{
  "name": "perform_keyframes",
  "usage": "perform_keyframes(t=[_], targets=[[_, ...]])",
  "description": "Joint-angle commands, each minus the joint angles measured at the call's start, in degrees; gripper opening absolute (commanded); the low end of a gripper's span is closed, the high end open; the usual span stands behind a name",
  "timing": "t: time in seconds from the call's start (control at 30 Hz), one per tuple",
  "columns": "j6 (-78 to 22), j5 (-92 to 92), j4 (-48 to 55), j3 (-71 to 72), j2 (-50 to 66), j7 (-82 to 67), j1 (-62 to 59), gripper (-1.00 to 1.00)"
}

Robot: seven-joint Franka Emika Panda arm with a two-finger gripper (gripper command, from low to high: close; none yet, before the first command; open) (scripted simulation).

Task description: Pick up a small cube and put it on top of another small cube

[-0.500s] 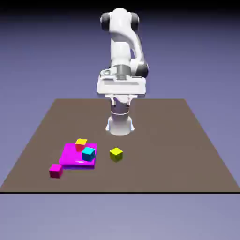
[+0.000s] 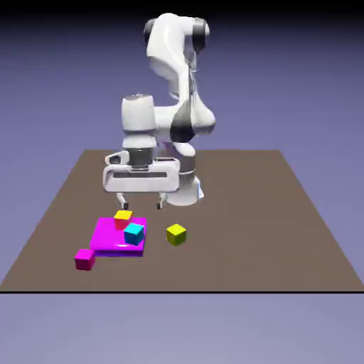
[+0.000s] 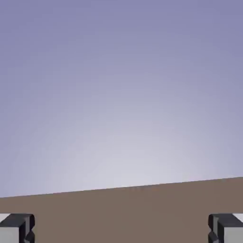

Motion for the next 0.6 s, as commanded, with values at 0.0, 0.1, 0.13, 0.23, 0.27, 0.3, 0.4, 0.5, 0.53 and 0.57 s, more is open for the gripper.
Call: perform_keyframes(t=[0.0,0.1,0.13,0.23,0.27,0.3,0.4,0.5,0.53,0.57], targets=[[-1.90,0.52,1.72,-1.09,2.08,-0.76,0.49,0.00],[-7.60,2.08,6.88,-4.36,8.31,-3.03,0.91,0.00],[-9.50,2.60,8.60,-5.45,10.39,-3.78,1.04,0.00],[-15.19,4.16,13.75,-8.72,16.62,-6.05,1.46,0.00],[-17.09,4.68,15.47,-9.81,18.69,-6.81,1.60,0.00],[-18.99,5.20,17.19,-10.90,20.77,-7.56,1.73,0.00],[-24.69,6.75,22.35,-14.18,27.00,-9.83,2.15,0.00],[-30.38,8.31,27.51,-17.45,33.23,-12.10,2.56,0.00],[-32.28,8.83,29.23,-18.54,35.30,-12.86,2.70,0.00],[-34.18,9.35,30.95,-19.63,37.38,-13.62,2.83,0.00]])
